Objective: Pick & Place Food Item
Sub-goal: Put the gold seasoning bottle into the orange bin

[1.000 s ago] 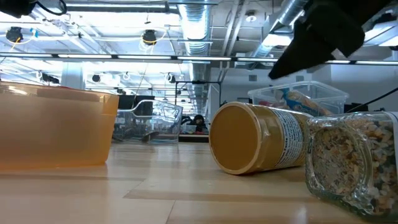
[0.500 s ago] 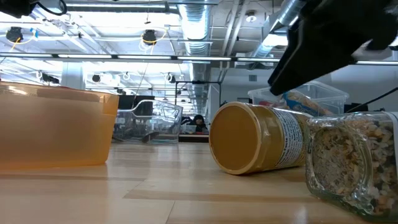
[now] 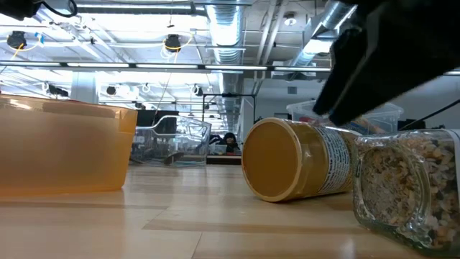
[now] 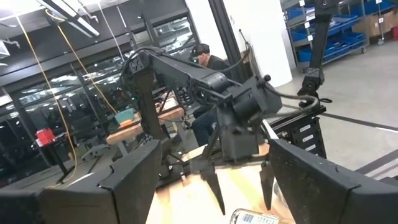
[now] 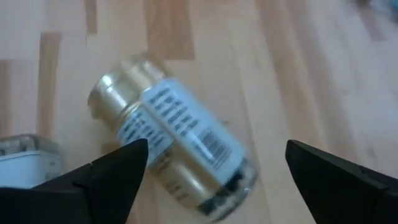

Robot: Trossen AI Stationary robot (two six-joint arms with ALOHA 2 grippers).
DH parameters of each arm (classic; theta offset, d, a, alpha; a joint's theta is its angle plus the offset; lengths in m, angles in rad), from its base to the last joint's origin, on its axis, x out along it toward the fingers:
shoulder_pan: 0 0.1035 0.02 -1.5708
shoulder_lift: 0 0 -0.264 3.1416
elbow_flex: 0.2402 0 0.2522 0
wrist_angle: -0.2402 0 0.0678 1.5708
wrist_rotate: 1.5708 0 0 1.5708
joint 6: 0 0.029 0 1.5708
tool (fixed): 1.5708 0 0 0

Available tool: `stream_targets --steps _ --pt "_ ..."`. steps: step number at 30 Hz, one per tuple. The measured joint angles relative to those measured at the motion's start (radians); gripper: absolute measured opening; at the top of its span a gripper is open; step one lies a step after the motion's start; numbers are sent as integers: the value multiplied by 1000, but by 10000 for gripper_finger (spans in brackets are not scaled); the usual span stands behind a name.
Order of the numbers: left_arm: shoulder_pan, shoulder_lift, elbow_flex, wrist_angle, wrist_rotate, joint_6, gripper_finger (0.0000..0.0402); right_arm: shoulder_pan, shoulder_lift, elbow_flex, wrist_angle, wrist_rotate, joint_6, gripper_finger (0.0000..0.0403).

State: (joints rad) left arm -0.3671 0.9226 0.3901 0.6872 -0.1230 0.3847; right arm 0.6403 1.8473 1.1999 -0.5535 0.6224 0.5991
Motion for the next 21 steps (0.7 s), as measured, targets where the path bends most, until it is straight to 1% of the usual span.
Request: stream_targets --steps 4,11,18,21 --pt "-2 0 0 -1 0 0 290 -12 26 1 7 -99 -5 384" --pt "-2 0 0 -7 0 0 290 -42 40 1 15 -157 -6 384" --pt "-2 0 0 -8 0 0 290 -49 40 1 17 -160 3 384" --pt "-2 0 0 -8 0 0 290 -54 40 1 21 -183 3 384"
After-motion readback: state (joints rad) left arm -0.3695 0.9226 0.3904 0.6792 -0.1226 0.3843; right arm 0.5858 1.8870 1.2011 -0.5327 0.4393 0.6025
